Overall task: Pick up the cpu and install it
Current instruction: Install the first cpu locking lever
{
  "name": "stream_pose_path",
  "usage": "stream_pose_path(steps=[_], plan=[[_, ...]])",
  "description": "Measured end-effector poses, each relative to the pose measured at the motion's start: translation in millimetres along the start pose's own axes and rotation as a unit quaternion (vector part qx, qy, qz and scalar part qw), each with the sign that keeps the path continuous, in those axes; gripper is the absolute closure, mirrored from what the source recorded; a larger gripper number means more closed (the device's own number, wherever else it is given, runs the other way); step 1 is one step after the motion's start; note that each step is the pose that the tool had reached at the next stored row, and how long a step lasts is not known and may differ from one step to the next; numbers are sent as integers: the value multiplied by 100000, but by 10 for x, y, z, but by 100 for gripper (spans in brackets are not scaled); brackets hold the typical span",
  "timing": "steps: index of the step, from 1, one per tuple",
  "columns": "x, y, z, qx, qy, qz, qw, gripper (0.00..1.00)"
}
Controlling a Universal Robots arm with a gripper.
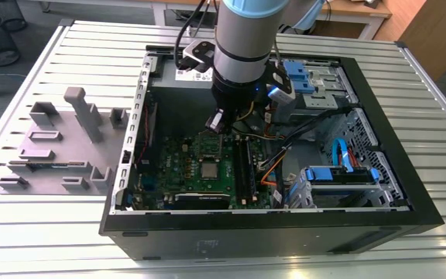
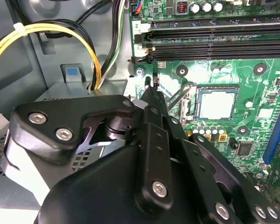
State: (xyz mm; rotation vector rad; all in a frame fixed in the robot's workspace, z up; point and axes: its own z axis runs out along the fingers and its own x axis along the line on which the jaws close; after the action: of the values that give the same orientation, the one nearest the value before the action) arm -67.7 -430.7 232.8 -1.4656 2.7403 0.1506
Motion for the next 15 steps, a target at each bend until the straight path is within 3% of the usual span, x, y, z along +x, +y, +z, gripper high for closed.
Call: stream_pose_path(steps=[15], plan=[[-3,2,-28,-4,-31,-2,100000,89]])
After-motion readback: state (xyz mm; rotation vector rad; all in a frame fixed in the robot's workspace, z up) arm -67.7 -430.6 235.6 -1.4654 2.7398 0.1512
